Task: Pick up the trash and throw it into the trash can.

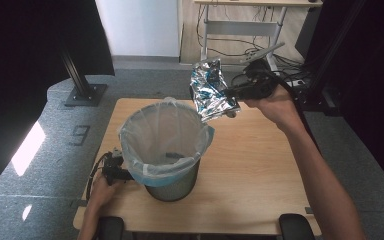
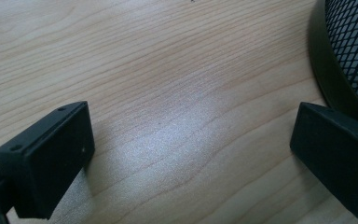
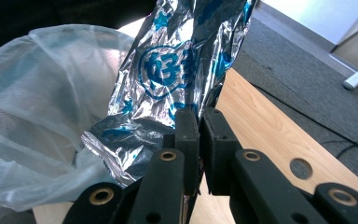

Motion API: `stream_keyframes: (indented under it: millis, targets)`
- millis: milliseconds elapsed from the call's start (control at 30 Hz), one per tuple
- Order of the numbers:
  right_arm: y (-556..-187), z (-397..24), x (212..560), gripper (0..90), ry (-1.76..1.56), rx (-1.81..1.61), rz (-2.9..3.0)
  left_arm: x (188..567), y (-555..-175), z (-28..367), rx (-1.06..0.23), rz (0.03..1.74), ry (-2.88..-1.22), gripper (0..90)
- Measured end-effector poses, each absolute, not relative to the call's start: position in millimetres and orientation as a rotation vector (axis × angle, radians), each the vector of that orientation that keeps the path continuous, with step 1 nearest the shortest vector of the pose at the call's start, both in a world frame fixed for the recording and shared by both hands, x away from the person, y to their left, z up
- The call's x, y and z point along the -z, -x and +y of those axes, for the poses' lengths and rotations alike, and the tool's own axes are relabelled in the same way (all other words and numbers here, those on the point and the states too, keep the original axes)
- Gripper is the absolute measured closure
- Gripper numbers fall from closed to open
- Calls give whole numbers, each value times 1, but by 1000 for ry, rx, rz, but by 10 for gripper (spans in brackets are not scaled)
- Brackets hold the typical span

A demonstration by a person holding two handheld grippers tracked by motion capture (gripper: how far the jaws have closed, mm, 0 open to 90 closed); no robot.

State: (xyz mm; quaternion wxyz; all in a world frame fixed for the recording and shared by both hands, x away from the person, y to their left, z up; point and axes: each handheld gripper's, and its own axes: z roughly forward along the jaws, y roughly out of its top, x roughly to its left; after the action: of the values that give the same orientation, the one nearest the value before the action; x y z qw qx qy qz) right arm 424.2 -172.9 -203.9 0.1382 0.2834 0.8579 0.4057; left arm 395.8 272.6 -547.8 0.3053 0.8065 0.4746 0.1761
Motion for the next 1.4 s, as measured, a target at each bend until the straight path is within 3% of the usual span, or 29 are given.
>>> stream_keyframes:
  millis: [667,1200,1267,1400]
  targets:
    - [-411,-88,207,846,-581,-1170,2606,548,-396,273,-466,1257,-2135,0]
    - [-411,-37,268,829,-480,-1074,2755,548,-396,272,-475,1256,-2130,0]
    - [-412,-36,273,789,-478,-1051,2754,548,-396,272,-475,1256,-2130,0]
    - [-413,-37,274,506,-467,-1029,2694,548,-396,272,-475,1256,-2130,0]
